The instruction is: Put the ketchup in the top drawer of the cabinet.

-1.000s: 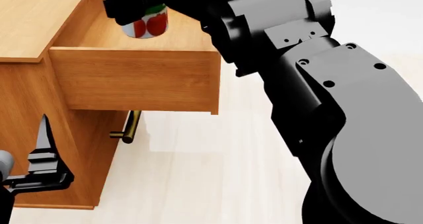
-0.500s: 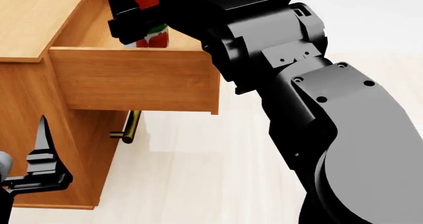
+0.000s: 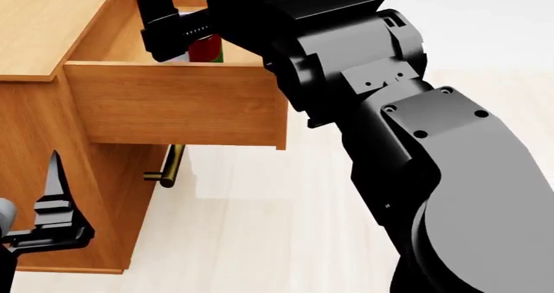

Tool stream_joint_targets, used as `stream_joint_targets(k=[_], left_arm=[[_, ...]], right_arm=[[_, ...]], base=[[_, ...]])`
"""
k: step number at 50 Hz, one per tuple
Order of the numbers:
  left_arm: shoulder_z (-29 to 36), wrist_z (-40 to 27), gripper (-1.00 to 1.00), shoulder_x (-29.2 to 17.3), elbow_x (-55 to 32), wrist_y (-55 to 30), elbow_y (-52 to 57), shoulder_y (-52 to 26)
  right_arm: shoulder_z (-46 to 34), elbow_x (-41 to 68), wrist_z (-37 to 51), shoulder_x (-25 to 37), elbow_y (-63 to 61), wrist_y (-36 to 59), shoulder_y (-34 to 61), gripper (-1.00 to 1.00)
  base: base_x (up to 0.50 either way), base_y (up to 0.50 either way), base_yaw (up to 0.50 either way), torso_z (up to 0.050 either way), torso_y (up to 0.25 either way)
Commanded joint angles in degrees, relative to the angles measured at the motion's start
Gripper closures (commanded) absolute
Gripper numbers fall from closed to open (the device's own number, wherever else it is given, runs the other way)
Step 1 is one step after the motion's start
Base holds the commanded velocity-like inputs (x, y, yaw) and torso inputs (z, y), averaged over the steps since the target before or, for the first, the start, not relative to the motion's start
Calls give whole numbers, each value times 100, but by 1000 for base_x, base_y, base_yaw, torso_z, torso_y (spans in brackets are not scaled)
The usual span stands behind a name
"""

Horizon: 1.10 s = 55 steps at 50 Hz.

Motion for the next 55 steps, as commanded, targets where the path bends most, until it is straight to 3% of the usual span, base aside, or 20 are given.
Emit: stream_joint_targets(k=[1, 12, 25, 39, 46, 55], left_arm=[[10, -21, -100, -15, -7, 8, 8, 3], [22, -34, -100, -27, -24, 1, 1, -14], [38, -68, -100, -63, -46, -47, 88, -20], [56, -105, -100, -103, -68, -94, 185, -14], [80, -116, -100, -122, -72, -126, 222, -38], [93, -155, -100, -167, -91, -183, 383, -7]], right_arm=[[26, -21, -9, 0, -12, -57, -13, -100], [24, 224, 131, 0, 95, -486, 155, -100], [16, 1004, 609, 0, 329, -1937, 506, -100], [-245, 1174, 699, 127, 764, -1964, 763, -100], [-279, 884, 2206, 1715, -2304, -2424, 839, -100], [-284, 553, 3477, 3026, -4660, -2819, 788, -100]], base=[[0, 0, 0, 0, 0], [0, 0, 0, 0, 0], [0, 0, 0, 0, 0], [0, 0, 0, 0, 0], [0, 0, 0, 0, 0], [0, 0, 0, 0, 0]])
